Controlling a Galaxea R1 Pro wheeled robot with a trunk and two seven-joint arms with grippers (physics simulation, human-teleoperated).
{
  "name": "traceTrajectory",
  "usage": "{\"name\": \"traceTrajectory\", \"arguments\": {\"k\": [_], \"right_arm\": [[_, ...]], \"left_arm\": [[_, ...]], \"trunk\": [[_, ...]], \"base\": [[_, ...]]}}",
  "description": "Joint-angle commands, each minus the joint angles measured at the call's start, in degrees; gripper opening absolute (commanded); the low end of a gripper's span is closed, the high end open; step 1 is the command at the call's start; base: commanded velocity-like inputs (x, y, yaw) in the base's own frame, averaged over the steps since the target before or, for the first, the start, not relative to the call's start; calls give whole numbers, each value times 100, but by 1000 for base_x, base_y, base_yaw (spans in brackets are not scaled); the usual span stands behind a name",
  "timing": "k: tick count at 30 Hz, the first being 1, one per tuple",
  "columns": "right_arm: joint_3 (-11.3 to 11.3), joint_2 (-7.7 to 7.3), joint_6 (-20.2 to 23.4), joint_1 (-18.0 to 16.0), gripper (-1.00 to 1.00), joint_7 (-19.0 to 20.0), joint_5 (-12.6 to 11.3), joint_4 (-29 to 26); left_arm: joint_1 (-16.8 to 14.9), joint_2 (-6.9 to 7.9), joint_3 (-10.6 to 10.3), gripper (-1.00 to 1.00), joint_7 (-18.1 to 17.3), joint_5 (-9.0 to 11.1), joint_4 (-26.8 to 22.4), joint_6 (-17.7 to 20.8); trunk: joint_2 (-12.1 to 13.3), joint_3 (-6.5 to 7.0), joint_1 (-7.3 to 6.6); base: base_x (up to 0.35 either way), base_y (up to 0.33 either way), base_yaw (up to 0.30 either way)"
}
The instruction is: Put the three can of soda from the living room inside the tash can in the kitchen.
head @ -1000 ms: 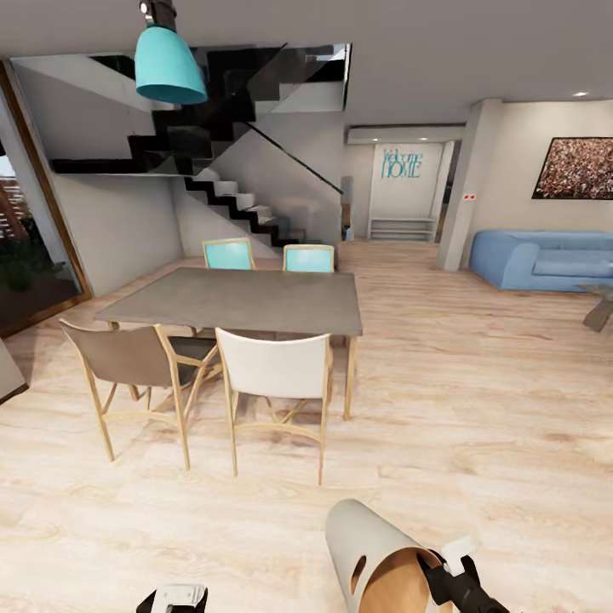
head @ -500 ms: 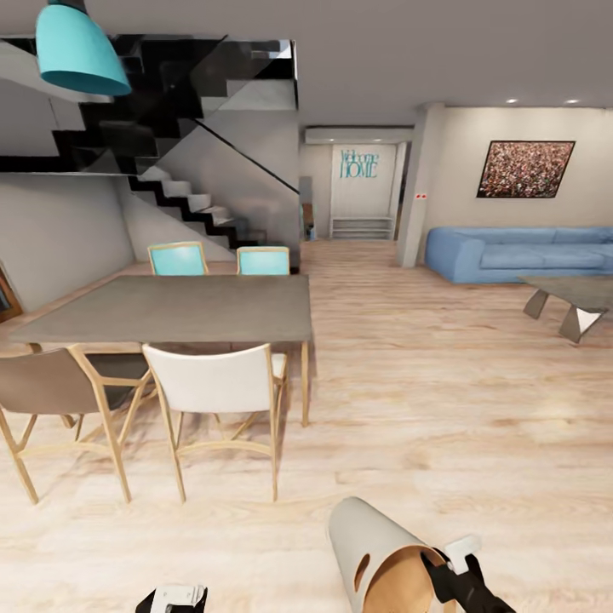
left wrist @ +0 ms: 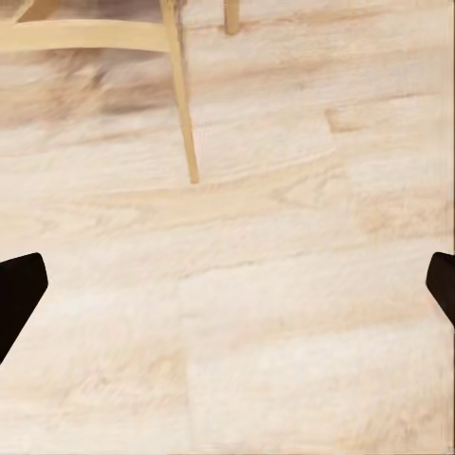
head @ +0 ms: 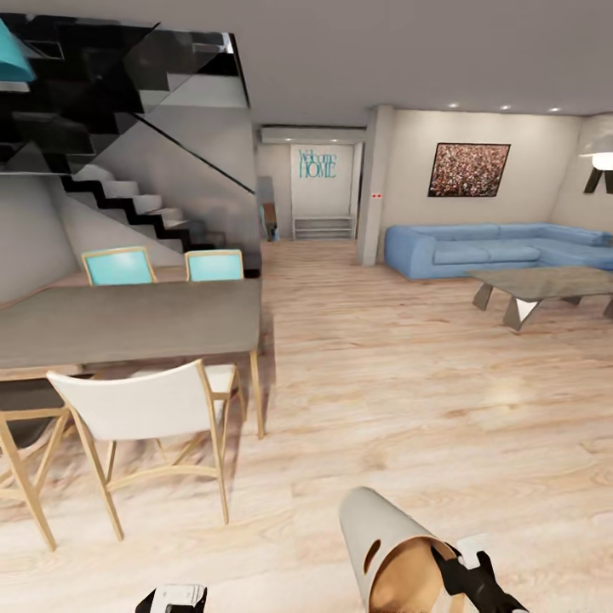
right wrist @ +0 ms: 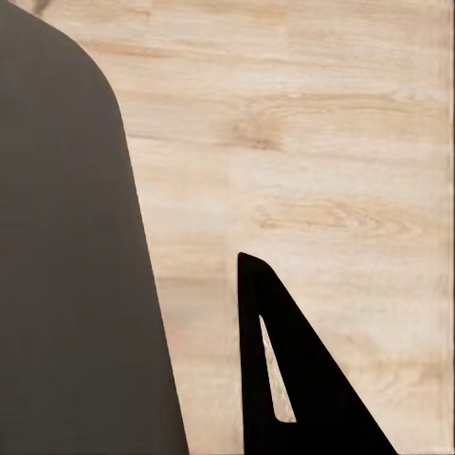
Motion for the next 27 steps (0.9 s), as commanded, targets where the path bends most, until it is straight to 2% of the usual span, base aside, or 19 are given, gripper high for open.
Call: {"name": "traceTrajectory", "arguments": {"k": [1,11,22,27], "right_arm": [[-16,-1,-1,-1,-100,3,6,-10],[-13,4,-3,5,-100,0,6,-10],[-13,5,-7,6,-100,0,6,-10],[-13,5,-4,6,-100,0,6,-10]], "left_arm": [[0,0,0,100,0,0,0,0],[0,-1,-2,100,0,0,2,0],[0,1,-3,100,0,0,5,0],[0,7,-90,100,0,0,1,0]], "trunk": [[0,1,0],[0,1,0],[0,1,0],[0,1,0]], "base": [[173,-241,-252],[194,-225,-252],[295,-46,-252],[281,-121,-252]]}}
